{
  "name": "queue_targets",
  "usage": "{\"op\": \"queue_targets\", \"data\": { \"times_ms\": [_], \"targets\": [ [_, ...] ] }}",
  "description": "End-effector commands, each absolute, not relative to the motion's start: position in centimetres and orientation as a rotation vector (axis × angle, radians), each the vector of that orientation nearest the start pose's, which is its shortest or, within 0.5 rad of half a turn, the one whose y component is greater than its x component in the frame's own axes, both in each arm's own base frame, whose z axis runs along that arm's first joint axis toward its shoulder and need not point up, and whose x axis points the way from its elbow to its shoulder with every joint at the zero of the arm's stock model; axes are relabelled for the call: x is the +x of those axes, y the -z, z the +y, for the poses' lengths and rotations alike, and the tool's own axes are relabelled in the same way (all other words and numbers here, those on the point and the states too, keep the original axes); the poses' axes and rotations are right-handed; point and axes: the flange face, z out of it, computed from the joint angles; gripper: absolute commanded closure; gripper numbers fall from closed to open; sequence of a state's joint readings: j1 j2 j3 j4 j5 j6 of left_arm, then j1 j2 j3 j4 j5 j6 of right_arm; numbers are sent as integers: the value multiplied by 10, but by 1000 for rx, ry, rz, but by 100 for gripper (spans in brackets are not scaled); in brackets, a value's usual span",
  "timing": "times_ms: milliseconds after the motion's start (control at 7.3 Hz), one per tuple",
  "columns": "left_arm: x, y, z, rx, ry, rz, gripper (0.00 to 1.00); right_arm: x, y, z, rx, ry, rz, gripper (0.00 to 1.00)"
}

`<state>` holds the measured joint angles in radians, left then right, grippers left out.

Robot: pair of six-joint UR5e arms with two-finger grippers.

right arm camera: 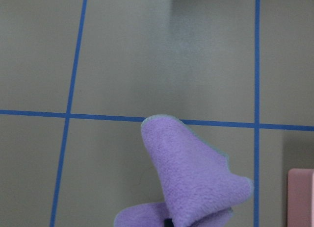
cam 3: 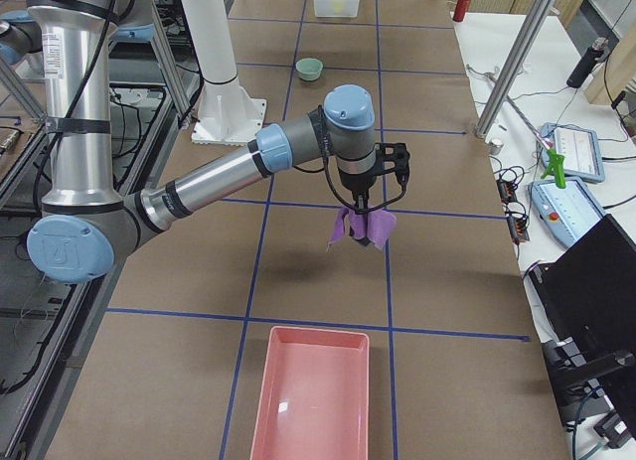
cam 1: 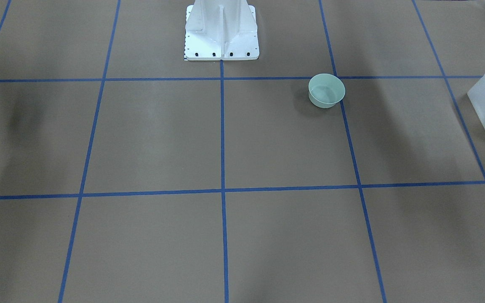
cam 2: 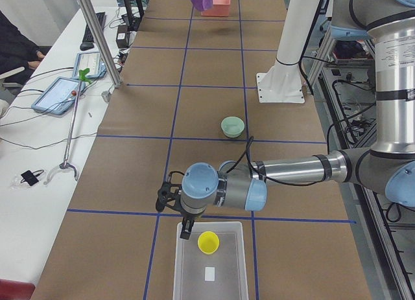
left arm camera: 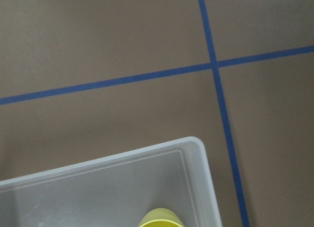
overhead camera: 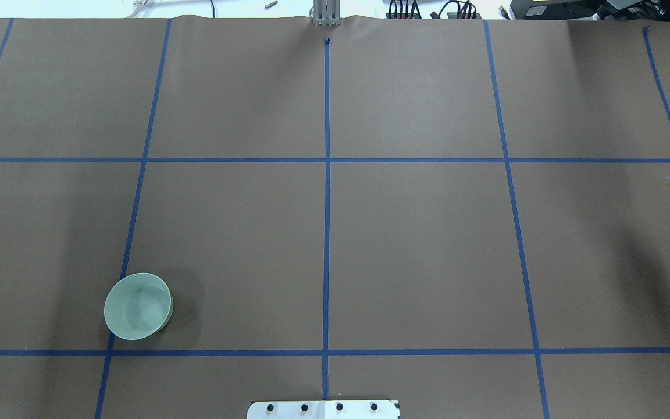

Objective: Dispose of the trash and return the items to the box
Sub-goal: 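Release the cup into the clear bin while the right gripper lifts the cloth, then reach left gripper to the green bowl while the right lowers cloth into pink bin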

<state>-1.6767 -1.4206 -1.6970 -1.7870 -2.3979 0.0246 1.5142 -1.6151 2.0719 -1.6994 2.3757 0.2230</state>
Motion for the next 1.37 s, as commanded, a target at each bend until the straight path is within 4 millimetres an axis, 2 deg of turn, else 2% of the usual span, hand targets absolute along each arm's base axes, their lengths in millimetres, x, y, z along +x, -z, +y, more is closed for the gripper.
{"op": "queue_targets", "data": {
  "times_ms": [0,137,274,411,548,685,821,1095,1232],
  "targets": [
    [-100,-577,-435,240,134,849,2,57,-487,-438,193,16,-741,100],
    [-81,-559,-438,215,149,903,2,69,-509,-437,188,46,-703,100],
    [-48,-535,-442,199,167,935,2,84,-528,-438,182,52,-688,100],
    [-8,-519,-445,170,200,979,2,101,-542,-438,181,45,-662,100],
    [57,-504,-442,115,215,1038,2,116,-555,-436,182,61,-614,100],
    [102,-491,-435,94,230,1070,2,131,-575,-433,163,52,-592,100],
    [136,-484,-426,63,222,1089,2,138,-594,-432,143,69,-560,100],
    [210,-459,-397,14,234,1073,2,151,-618,-427,106,55,-519,100],
    [258,-450,-382,9,249,1049,2,154,-635,-426,73,48,-497,100]
  ]
}}
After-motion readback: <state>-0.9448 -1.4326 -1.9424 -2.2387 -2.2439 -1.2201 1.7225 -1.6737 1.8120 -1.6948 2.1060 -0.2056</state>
